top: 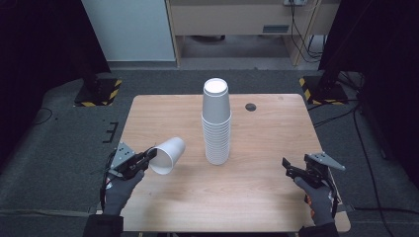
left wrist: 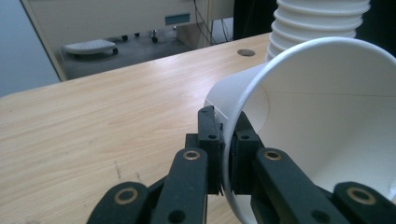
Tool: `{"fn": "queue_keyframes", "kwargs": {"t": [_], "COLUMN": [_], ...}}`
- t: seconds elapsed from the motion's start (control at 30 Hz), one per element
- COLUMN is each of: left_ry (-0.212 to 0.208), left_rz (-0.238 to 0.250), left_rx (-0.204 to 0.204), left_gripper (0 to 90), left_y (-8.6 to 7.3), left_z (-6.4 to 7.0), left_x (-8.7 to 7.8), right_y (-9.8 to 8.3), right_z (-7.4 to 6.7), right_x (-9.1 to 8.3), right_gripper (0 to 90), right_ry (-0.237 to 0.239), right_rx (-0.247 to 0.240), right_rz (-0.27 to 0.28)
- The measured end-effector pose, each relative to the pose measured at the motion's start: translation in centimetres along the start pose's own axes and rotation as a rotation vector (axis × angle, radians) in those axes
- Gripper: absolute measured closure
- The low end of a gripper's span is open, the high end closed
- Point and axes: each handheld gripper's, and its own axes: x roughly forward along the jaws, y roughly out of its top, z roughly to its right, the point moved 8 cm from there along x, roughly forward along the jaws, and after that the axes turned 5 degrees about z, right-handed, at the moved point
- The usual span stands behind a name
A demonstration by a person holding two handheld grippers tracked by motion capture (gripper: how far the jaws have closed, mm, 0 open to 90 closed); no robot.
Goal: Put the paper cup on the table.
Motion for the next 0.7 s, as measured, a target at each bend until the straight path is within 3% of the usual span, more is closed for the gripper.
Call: {"fn": "queue_keyframes", "kwargs": {"t": [0.27, 0.4, 0.7], "left_ry": [0.055, 0.079, 0.120], "left_rz": [-0.073, -0.100, -0.158], "left_rx": [-0.008, -0.009, -0.006], "left_gripper": [85.6, 85.6, 85.6], "left_y": [-0.5, -0.5, -0.6], "left_z": [-1.9, -2.7, -4.2], "left_x": [-0.4, -0.8, -1.1], "right_y": [-1.0, -1.7, -3.1], "right_z": [-0.4, -0.5, 0.3], "right_x": [0.5, 0.8, 1.3], "right_gripper": [10.1, 9.8, 9.6], "right_ry": [0.002, -0.008, -0.014], "right_rx": [-0.072, -0.131, -0.145], "right_rz": [-0.061, -0.107, -0.174]}}
